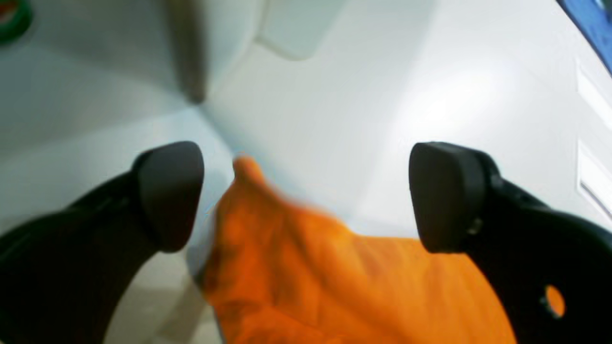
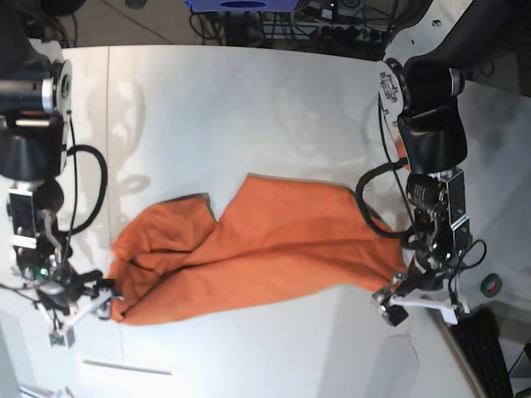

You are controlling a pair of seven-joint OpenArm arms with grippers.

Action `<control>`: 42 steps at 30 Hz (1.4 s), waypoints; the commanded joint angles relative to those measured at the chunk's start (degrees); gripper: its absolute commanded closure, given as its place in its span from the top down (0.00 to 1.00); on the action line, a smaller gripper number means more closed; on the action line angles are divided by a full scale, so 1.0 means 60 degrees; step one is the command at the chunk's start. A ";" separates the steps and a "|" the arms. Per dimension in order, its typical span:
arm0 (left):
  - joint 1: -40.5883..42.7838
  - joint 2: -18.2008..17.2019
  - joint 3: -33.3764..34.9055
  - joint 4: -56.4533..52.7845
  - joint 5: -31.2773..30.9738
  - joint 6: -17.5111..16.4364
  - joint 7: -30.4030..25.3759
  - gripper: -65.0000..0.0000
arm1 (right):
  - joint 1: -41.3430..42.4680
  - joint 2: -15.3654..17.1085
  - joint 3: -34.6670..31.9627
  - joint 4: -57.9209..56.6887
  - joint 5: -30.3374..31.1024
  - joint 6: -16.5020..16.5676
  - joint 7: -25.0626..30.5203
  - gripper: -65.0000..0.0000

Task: Layout the t-shirt on the table in an organized manner, then fold the t-shirt properly
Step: 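Release the shirt and move both grippers to new edges, then grasp the shirt edges and drag them apart to spread it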

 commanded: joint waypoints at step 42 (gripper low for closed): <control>0.4782 0.0623 0.3345 0.1871 -0.3027 -0.1459 -0.1072 0.88 | -0.2027 -0.1672 0.2279 -0.1847 0.2251 0.2680 0.0010 0.00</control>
